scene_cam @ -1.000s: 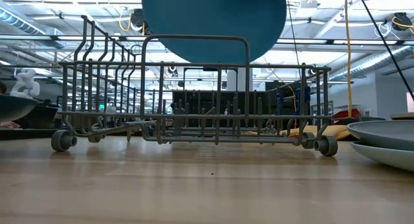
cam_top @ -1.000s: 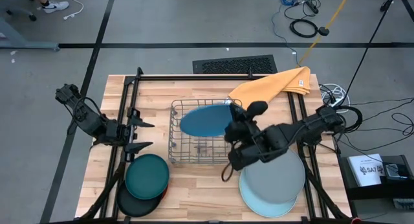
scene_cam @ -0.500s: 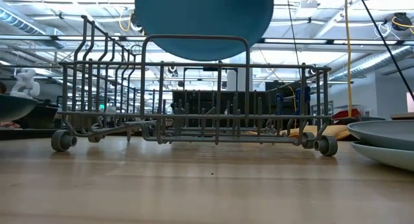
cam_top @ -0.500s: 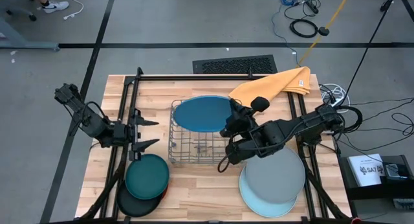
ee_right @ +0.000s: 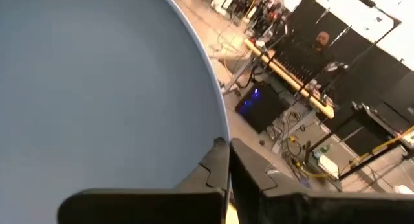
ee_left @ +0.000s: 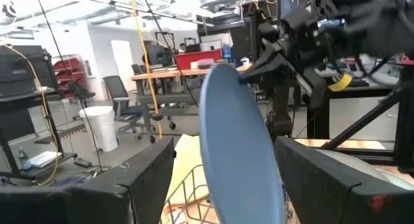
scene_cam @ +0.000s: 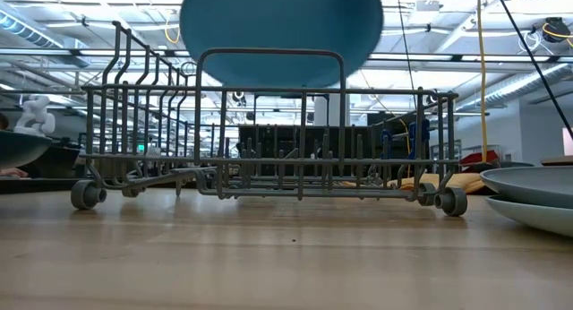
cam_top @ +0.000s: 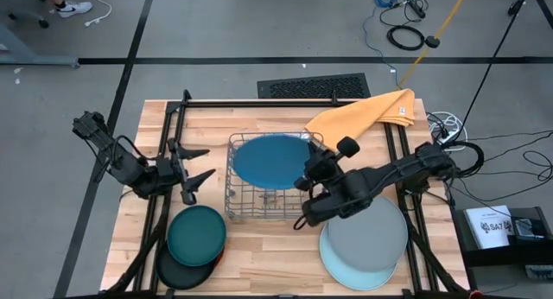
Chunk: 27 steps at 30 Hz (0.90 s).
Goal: Sort dishes
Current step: Put the blue plate into the green dish rack
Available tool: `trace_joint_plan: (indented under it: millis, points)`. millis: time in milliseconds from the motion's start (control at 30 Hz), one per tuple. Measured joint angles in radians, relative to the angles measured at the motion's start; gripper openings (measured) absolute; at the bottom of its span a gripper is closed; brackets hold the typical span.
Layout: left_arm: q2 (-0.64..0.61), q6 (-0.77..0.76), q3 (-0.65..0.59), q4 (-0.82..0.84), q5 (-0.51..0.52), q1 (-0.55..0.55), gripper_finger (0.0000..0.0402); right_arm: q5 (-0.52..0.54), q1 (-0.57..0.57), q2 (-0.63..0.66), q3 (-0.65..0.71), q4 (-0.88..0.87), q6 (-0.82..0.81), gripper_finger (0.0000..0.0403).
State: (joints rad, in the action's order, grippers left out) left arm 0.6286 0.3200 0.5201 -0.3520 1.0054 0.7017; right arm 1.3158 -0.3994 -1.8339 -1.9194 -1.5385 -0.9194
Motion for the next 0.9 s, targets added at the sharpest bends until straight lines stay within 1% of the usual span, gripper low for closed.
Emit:
trace_joint_plan:
  millis: [67,200,500,633,767,900]
  points:
    - [0.002,0.000,0.000,-0.003,0.000,0.000,0.0270,-0.021,-0.002,-0.002,0.006,-0.030,-0.056,0.0000]
    - [0.007,0.000,0.000,-0.005,-0.001,-0.001,0.0270,-0.014,-0.002,0.003,0.022,-0.029,-0.079,0.0000]
    - [0.008,0.000,0.000,-0.006,-0.001,-0.002,0.0270,0.004,0.028,0.003,0.026,-0.032,-0.040,0.0000]
    - [0.008,0.000,0.000,-0.006,-0.002,-0.002,0.0270,0.047,0.026,0.003,0.026,-0.033,0.072,0.0000]
    - [0.008,0.000,0.000,-0.005,-0.011,-0.002,0.0270,0.080,0.022,0.004,0.026,-0.033,0.263,0.0000]
    - [0.008,0.000,0.000,-0.005,-0.084,-0.002,0.0270,0.126,0.006,0.008,0.026,-0.033,0.389,0.0000]
